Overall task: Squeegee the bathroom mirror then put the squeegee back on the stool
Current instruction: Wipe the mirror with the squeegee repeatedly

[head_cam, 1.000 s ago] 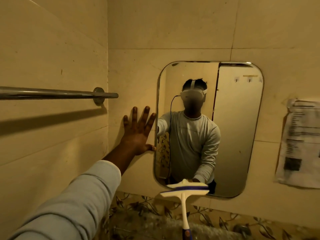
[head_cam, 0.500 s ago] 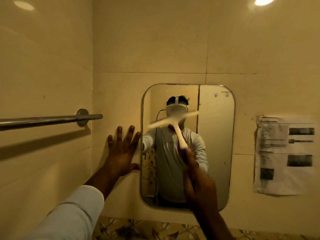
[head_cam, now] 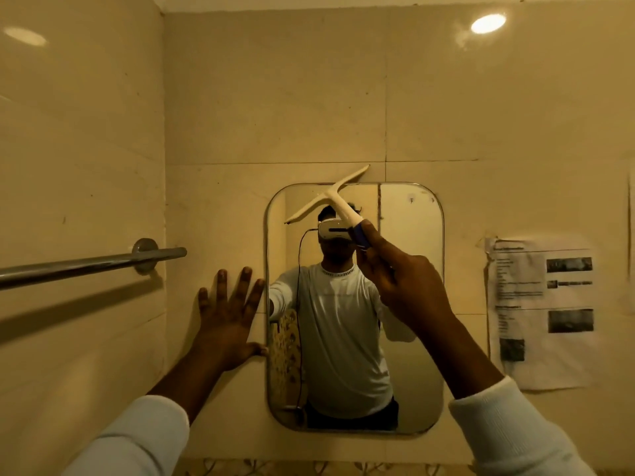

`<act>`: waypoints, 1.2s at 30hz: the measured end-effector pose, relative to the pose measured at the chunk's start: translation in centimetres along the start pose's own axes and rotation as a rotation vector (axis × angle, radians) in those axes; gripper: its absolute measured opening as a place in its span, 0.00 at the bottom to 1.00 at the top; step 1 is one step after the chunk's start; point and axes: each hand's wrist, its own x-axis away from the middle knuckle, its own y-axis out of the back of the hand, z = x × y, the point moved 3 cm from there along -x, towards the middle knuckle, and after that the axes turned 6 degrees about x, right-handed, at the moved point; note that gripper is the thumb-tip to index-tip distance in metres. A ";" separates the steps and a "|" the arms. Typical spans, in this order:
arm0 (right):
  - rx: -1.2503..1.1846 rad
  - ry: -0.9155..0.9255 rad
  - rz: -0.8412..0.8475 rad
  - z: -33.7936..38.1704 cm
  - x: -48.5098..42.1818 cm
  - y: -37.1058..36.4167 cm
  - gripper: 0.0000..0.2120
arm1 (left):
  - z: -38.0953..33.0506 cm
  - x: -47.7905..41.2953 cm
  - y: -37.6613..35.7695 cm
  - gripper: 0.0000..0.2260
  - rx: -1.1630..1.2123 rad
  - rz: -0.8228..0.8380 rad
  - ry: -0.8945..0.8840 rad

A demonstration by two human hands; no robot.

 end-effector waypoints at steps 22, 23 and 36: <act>0.048 -0.064 -0.081 -2.9 3.1 -0.6 0.31 | 0.2 -0.1 -0.3 0.71 -0.050 -0.038 -0.055; 0.011 -0.082 -0.098 -3.7 3.5 -0.6 0.30 | 0.2 -0.2 -0.3 0.70 -0.054 -0.037 -0.059; -0.313 -0.389 -0.177 -7.3 16.1 -3.2 0.32 | 0.2 -0.3 -0.3 0.71 -0.036 0.049 -0.032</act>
